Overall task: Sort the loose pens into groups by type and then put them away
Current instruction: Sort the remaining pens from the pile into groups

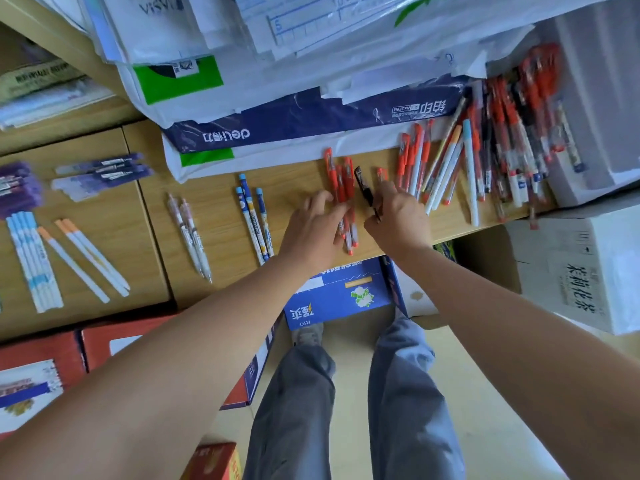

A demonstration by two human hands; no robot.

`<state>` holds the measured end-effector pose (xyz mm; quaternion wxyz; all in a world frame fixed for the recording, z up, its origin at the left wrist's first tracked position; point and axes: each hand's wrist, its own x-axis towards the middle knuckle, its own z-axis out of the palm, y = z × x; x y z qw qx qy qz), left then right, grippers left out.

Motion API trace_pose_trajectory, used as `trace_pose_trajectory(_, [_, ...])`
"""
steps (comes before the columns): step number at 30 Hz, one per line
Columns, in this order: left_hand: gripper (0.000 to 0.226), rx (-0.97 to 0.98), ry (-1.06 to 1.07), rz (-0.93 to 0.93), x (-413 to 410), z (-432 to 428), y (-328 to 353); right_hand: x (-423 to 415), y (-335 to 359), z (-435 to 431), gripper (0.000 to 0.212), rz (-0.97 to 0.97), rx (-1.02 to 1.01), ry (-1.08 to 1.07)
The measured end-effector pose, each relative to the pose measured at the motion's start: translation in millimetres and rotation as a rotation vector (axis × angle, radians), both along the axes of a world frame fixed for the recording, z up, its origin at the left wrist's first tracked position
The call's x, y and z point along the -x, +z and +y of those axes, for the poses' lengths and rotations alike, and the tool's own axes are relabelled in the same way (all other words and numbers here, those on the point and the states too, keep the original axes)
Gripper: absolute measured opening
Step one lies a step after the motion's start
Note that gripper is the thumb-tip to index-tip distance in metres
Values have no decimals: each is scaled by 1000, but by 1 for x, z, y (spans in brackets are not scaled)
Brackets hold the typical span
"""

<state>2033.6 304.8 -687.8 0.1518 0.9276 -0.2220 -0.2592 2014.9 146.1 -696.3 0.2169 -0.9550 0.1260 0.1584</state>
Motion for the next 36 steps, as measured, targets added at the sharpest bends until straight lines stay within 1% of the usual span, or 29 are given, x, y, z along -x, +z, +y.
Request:
trace_pose_trajectory(3, [34, 73, 123, -80, -1, -10, 3, -2, 6, -14, 35, -53, -221, -138])
trace_pose_trajectory(4, [26, 114, 186, -62, -2, -17, 5, -2, 10, -19, 35, -52, -287, -176])
trace_pose_trajectory(5, [20, 184, 267, 0, -3, -27, 9, -1, 14, -26, 35, -50, -343, -195])
trace_pose_trajectory(6, [20, 269, 369, 103, -4, -39, 11, 0, 18, -32, 35, -50, -393, -189])
trace_pose_trajectory(8, [28, 432, 623, 319, -7, -66, 18, 3, 28, -45, 29, -31, -470, -122])
trace_pose_trajectory(9, [30, 463, 716, 371, -8, -80, 19, 5, 32, -52, 26, -6, -505, -82])
trace_pose_trajectory(11, [31, 420, 784, 406, -13, -105, 19, 8, 36, -72, 23, 41, -561, -30])
trace_pose_trajectory(13, [32, 396, 811, 443, -16, -123, 20, 7, 37, -97, 20, 44, -538, -18])
trace_pose_trajectory(14, [31, 402, 827, 466, -18, -131, 22, 5, 37, -111, 17, 17, -480, -27])
trace_pose_trajectory(16, [26, 437, 877, 526, -21, -141, 26, -1, 34, -138, 15, -48, -301, -101])
trace_pose_trajectory(19, [21, 485, 944, 571, -23, -150, 29, -13, 24, -170, 23, -58, -74, -240])
trace_pose_trajectory(20, [20, 481, 948, 568, -24, -151, 28, -17, 18, -175, 25, -28, -32, -235])
trace_pose_trajectory(22, [22, 461, 950, 558, -25, -151, 25, -22, 8, -176, 26, 29, 17, -156])
trace_pose_trajectory(24, [24, 439, 941, 552, -26, -151, 21, -25, -1, -170, 28, 58, 28, -113])
trace_pose_trajectory(27, [24, 427, 930, 554, -26, -149, 17, -30, -7, -162, 34, 85, -12, -130])
trace_pose_trajectory(31, [23, 422, 933, 557, -28, -150, 12, -30, -2, -168, 32, 81, -78, -145])
trace_pose_trajectory(34, [24, 429, 940, 599, -29, -154, 8, -29, 5, -175, 31, 46, -173, -123])
trace_pose_trajectory(36, [26, 431, 948, 610, -29, -156, 6, -25, 10, -175, 32, 61, -237, -61])
